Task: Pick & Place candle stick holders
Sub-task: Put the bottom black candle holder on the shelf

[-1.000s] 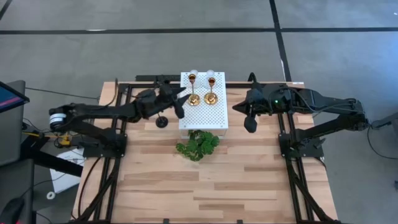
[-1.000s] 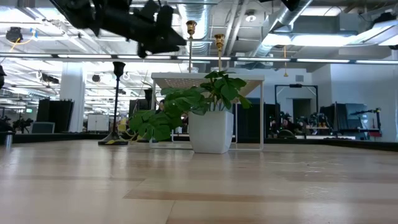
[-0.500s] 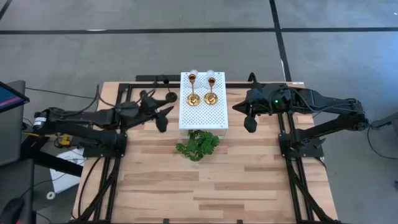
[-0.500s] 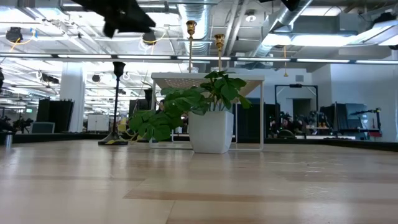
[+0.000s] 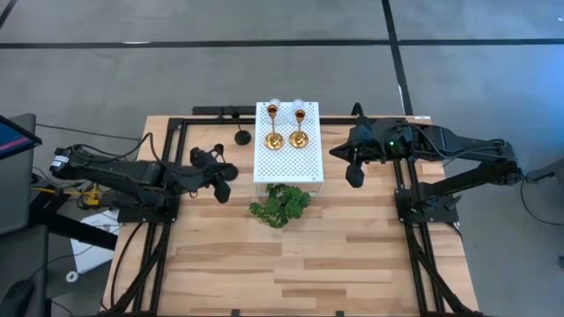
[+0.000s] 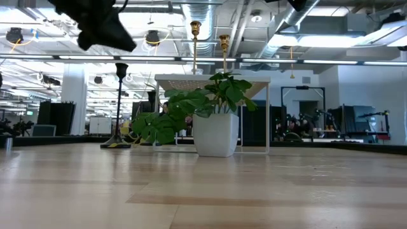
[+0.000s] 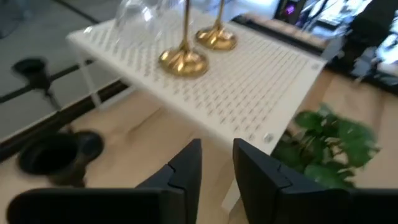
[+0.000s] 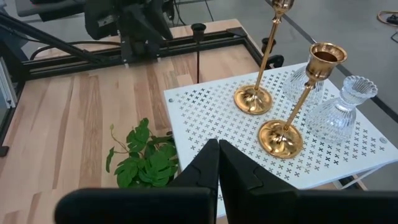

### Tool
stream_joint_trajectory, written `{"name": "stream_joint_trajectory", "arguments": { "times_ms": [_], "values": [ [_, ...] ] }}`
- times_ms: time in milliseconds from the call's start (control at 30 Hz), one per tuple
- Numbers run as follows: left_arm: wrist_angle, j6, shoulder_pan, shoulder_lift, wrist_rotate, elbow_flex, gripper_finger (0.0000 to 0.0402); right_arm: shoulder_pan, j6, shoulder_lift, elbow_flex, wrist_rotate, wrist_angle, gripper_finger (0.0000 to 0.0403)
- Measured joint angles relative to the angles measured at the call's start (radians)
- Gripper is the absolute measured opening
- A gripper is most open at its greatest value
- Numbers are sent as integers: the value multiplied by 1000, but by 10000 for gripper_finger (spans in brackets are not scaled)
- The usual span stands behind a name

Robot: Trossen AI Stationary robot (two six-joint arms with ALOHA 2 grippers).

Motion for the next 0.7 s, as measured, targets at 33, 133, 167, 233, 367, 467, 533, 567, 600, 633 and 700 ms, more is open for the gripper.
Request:
{"name": "stream_joint_trajectory", "arguments": {
  "times_ms": [33, 133, 167, 233, 367, 467, 533, 567, 600, 633, 700],
  "values": [
    [-32, -26, -11, 0, -20, 0, 84, 0, 0, 0, 0, 0, 0, 0],
    [-140, -114, -40, 0, -64, 0, 65, 0, 0, 0, 0, 0, -1, 0],
    [-177, -142, -45, 0, -72, 0, 59, 0, 0, 0, 0, 0, -1, 0],
    [-247, -192, -51, 0, -81, 0, 47, -1, 0, 0, 0, 0, -1, 0],
    [-354, -240, -52, 0, -87, 0, 29, -5, -3, 0, 0, 0, -2, 0],
    [-408, -253, -52, 0, -93, -1, 21, -10, -3, 0, 0, 0, -3, 0],
    [-411, -252, -52, -2, -101, -16, 17, -10, -3, 0, 0, 0, -3, 0],
    [-413, -251, -52, -8, -112, -31, 16, -10, -5, 0, 0, 0, -3, 0],
    [-414, -252, -52, -17, -120, -51, 14, -10, -8, 0, 0, 0, -3, 0],
    [-413, -253, -51, -26, -123, -73, 13, -10, -8, 0, 0, 0, -3, 0],
    [-414, -263, -51, -55, -118, -126, 9, -10, -8, 0, 0, 0, -4, 0]
  ]
}}
